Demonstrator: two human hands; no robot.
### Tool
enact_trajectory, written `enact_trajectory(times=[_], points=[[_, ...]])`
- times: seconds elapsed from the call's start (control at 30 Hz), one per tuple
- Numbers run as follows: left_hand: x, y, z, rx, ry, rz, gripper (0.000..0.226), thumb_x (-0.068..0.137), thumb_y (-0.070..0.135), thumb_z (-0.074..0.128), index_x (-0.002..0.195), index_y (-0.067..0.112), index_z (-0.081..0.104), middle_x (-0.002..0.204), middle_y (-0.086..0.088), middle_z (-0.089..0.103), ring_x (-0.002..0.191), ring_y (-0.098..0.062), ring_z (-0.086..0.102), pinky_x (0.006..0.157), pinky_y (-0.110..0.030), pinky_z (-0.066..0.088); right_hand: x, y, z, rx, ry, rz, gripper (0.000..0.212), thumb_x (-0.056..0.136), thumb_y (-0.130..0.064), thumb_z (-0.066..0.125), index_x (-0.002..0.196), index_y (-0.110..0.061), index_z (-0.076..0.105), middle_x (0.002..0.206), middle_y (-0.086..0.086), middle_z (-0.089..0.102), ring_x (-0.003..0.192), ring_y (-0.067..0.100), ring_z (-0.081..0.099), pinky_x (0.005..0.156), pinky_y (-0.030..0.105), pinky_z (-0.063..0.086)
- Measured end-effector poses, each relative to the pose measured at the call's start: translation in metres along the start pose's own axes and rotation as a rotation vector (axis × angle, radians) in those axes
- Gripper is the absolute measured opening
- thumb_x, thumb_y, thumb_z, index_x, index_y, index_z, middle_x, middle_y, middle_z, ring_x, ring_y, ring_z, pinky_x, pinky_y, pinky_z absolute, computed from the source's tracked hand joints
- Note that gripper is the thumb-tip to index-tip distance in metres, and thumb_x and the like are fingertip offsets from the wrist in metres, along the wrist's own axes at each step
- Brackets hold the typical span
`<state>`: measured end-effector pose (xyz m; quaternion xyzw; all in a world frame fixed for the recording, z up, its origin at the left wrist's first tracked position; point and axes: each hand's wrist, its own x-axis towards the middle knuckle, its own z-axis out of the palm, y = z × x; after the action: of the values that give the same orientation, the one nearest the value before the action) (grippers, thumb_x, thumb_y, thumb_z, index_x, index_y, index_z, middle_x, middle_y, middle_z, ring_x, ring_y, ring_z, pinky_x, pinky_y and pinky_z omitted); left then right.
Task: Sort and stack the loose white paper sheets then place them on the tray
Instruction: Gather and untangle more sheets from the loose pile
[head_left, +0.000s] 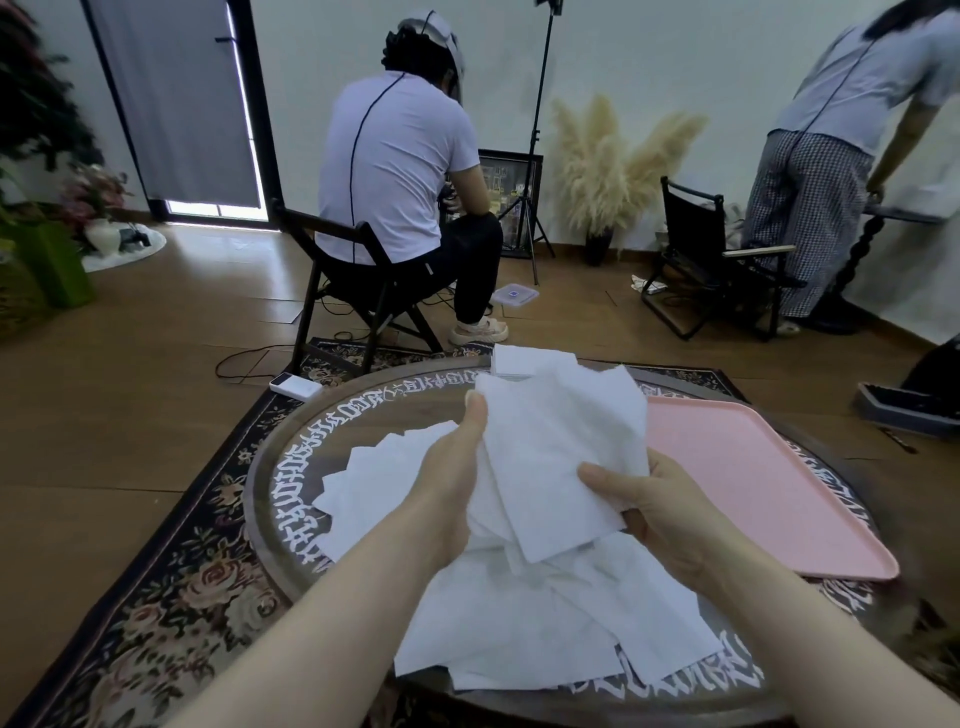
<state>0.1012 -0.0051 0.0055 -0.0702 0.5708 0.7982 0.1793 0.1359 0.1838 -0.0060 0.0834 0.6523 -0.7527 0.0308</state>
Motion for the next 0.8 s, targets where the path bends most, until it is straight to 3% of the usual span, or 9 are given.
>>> enact_trajectory(times=[0.07, 0.13, 0.2, 0.33, 0.5, 0.67, 0.8], points=[[-0.001, -0.002, 0.004, 0.054, -0.037, 0.031, 0.036, 0.093, 0.048, 0.059, 0.104, 0.017, 0.071, 0.101, -0.002, 0.077, 0.09, -0.02, 0.074, 0.08, -0.037, 0.057, 0.0, 0.0, 0.003, -0.016, 0.023, 0.006, 0.046, 0.069, -0.018, 0.075, 0.113, -0.007, 0.066, 0.101, 0.007, 0.077, 0.087, 0.024, 0.075, 0.071, 0.036, 0.062], [-0.002, -0.003, 0.005, 0.157, -0.054, 0.1, 0.018, 0.092, 0.015, 0.065, 0.109, 0.012, 0.067, 0.107, -0.009, 0.075, 0.096, -0.025, 0.071, 0.086, -0.039, 0.056, 0.0, -0.005, 0.003, -0.033, 0.039, 0.004, 0.051, 0.065, -0.027, 0.077, 0.112, -0.009, 0.068, 0.1, 0.006, 0.077, 0.088, 0.023, 0.074, 0.075, 0.037, 0.061], [-0.002, -0.002, 0.002, 0.199, -0.042, 0.133, 0.025, 0.089, -0.005, 0.061, 0.108, 0.011, 0.065, 0.107, -0.01, 0.074, 0.097, -0.028, 0.07, 0.087, -0.04, 0.055, 0.001, -0.012, -0.002, -0.008, 0.066, 0.001, 0.052, 0.063, -0.034, 0.077, 0.109, -0.01, 0.071, 0.101, 0.008, 0.077, 0.09, 0.024, 0.073, 0.083, 0.041, 0.057], [-0.001, 0.003, -0.008, 0.244, -0.101, 0.177, 0.029, 0.087, -0.01, 0.06, 0.104, 0.013, 0.066, 0.101, -0.007, 0.076, 0.089, -0.024, 0.072, 0.082, -0.037, 0.057, 0.001, -0.021, -0.016, 0.03, 0.094, 0.025, 0.048, 0.07, -0.035, 0.075, 0.11, -0.009, 0.073, 0.107, 0.013, 0.075, 0.099, 0.032, 0.069, 0.097, 0.047, 0.049], [-0.002, 0.001, -0.016, 0.245, -0.15, 0.196, 0.031, 0.088, -0.01, 0.059, 0.107, 0.012, 0.067, 0.095, -0.004, 0.077, 0.081, -0.018, 0.073, 0.074, -0.034, 0.058, 0.001, -0.018, -0.019, -0.005, 0.165, -0.042, 0.026, 0.084, -0.013, 0.069, 0.109, -0.005, 0.072, 0.108, 0.019, 0.073, 0.097, 0.035, 0.068, 0.095, 0.05, 0.051], [0.003, 0.001, -0.021, 0.172, -0.017, 0.251, 0.032, 0.089, -0.01, 0.059, 0.114, 0.01, 0.065, 0.098, -0.007, 0.076, 0.079, -0.019, 0.072, 0.072, -0.034, 0.058, 0.001, -0.023, -0.021, 0.027, 0.235, -0.225, 0.021, 0.09, -0.011, 0.065, 0.109, -0.005, 0.07, 0.102, 0.012, 0.076, 0.087, 0.024, 0.073, 0.069, 0.028, 0.06], [0.005, 0.001, -0.024, 0.137, 0.029, 0.291, 0.035, 0.09, -0.01, 0.058, 0.115, 0.013, 0.064, 0.099, -0.004, 0.077, 0.084, -0.019, 0.074, 0.075, -0.036, 0.058, -0.001, -0.026, -0.019, 0.102, 0.252, -0.303, 0.016, 0.094, -0.009, 0.06, 0.106, -0.012, 0.069, 0.097, 0.004, 0.077, 0.082, 0.017, 0.074, 0.064, 0.024, 0.059]])
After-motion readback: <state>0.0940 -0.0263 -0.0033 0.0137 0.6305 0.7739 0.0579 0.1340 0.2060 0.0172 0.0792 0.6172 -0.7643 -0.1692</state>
